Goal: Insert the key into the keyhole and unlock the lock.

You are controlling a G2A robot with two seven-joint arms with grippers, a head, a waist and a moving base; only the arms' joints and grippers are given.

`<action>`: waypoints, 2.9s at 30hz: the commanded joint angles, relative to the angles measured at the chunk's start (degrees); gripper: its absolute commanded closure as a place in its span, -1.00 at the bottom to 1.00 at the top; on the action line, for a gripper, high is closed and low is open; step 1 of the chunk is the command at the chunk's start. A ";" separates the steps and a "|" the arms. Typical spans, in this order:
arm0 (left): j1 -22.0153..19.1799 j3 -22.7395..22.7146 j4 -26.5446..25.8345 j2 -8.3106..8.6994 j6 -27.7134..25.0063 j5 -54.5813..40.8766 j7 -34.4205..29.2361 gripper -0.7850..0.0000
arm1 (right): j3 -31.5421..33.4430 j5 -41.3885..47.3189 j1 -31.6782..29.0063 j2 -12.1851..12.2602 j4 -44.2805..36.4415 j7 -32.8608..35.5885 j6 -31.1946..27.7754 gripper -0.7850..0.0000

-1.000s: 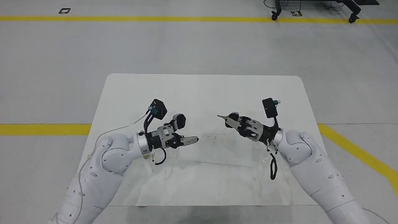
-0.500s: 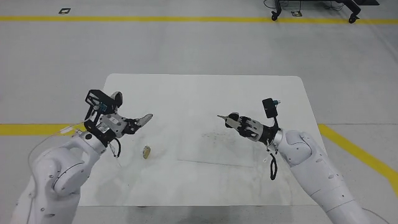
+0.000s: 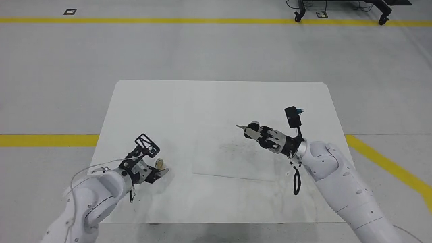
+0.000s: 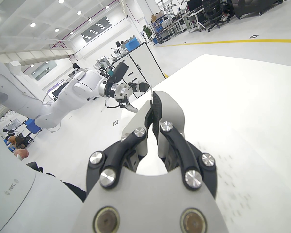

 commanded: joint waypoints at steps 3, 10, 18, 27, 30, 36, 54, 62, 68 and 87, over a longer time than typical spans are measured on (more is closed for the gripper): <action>-1.45 1.23 0.84 -0.03 0.42 0.08 -2.28 -0.73 | 0.00 0.00 0.00 0.00 0.00 0.00 0.00 1.00; -0.84 1.84 -0.97 -0.05 3.13 0.61 -5.35 -0.08 | 0.00 0.00 0.00 0.00 0.00 0.00 0.00 1.00; -1.10 2.77 -1.03 0.02 2.91 0.92 -6.70 0.11 | 0.00 0.00 0.00 0.00 0.00 0.00 0.00 1.00; -1.48 3.65 -1.26 0.04 3.79 1.12 -8.39 0.62 | 0.00 0.00 0.00 0.00 0.00 0.00 0.00 1.00; -1.72 3.91 -1.12 0.04 3.83 0.87 -8.73 0.76 | 0.00 0.00 0.00 0.00 0.00 0.00 0.00 1.00; -2.21 4.75 -1.00 0.01 4.72 1.48 -9.28 0.93 | 0.00 0.00 0.00 0.00 0.00 0.00 0.00 1.00; -4.46 7.65 0.66 -0.12 4.53 2.24 -9.82 1.00 | 0.00 0.00 0.00 0.00 0.00 0.00 0.00 1.00; -5.77 8.43 1.49 -0.24 4.77 3.17 -5.34 1.00 | 0.00 0.00 0.00 0.00 0.00 0.00 0.00 1.00; -7.10 6.68 4.19 -0.34 4.03 -1.76 2.01 1.00 | 0.00 0.00 0.00 0.00 0.00 0.00 0.00 1.00; -12.39 6.50 18.41 -1.49 -1.96 -25.47 17.92 1.00 | 0.00 0.00 0.00 0.00 0.00 0.00 0.00 1.00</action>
